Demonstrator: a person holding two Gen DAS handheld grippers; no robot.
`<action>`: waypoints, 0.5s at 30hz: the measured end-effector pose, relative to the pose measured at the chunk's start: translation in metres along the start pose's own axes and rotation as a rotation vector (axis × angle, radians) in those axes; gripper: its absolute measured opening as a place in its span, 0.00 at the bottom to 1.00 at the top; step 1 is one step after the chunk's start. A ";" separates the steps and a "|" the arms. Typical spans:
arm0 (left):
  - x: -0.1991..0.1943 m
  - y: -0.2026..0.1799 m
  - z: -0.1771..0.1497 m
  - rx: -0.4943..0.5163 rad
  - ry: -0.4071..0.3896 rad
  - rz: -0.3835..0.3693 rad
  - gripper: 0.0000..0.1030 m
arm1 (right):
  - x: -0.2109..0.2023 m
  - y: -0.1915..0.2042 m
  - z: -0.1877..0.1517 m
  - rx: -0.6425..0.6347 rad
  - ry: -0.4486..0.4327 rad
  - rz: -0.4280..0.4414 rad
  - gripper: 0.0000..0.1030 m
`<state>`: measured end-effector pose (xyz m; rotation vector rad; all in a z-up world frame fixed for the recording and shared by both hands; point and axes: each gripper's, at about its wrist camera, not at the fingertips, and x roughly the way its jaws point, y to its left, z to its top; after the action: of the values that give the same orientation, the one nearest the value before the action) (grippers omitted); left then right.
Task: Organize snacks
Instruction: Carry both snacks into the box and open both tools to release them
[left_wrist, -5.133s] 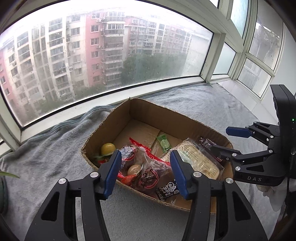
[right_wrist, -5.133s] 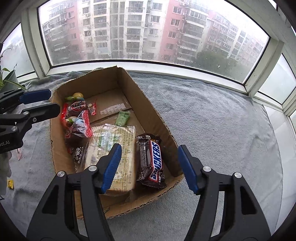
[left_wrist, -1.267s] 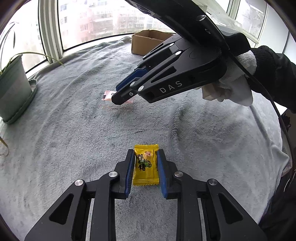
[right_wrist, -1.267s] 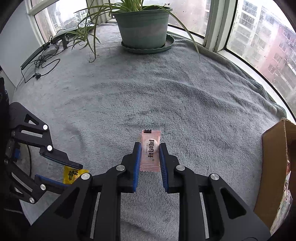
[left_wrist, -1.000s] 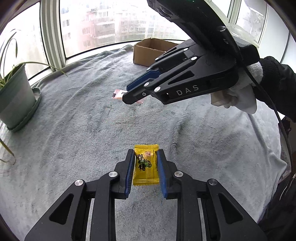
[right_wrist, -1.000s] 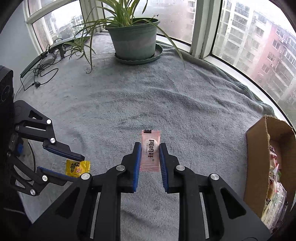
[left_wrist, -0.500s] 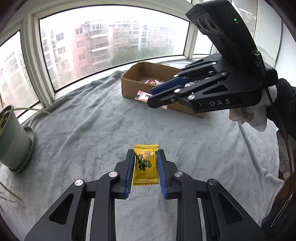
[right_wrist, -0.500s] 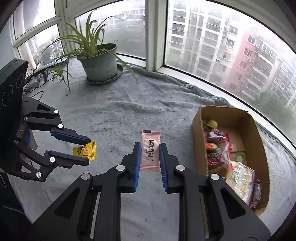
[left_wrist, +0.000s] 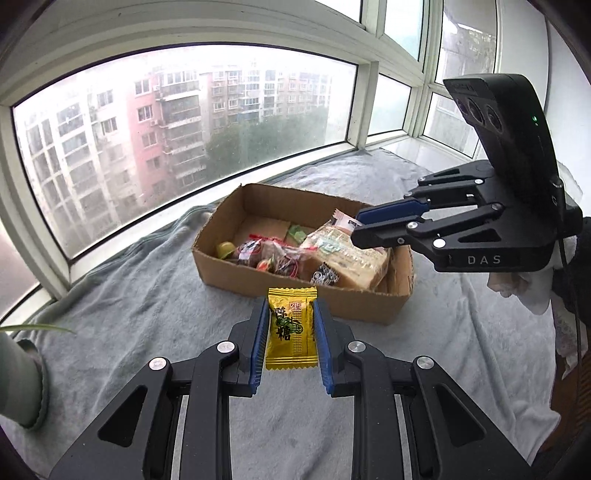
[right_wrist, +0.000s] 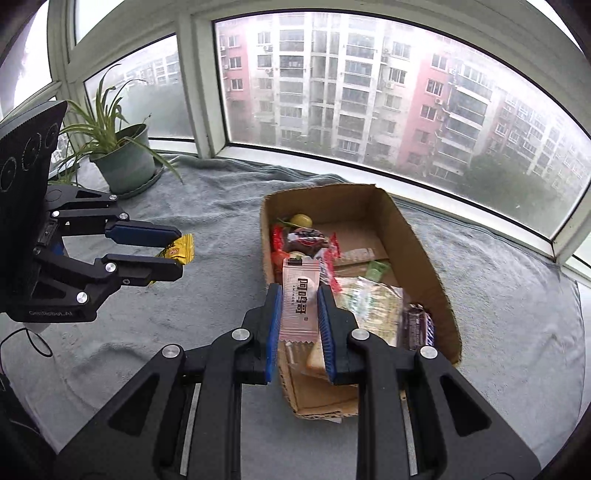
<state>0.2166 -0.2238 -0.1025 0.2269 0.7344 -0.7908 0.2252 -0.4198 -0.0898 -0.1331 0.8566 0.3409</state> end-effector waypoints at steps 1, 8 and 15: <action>0.005 -0.001 0.004 -0.001 -0.001 -0.003 0.22 | 0.000 -0.005 -0.002 0.009 0.003 -0.006 0.20; 0.039 -0.006 0.026 -0.017 0.011 -0.011 0.22 | 0.012 -0.028 -0.013 0.053 0.033 -0.039 0.20; 0.060 -0.018 0.042 -0.005 0.013 -0.004 0.22 | 0.019 -0.034 -0.020 0.068 0.056 -0.056 0.20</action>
<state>0.2534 -0.2885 -0.1107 0.2266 0.7493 -0.7917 0.2339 -0.4517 -0.1181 -0.1039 0.9167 0.2565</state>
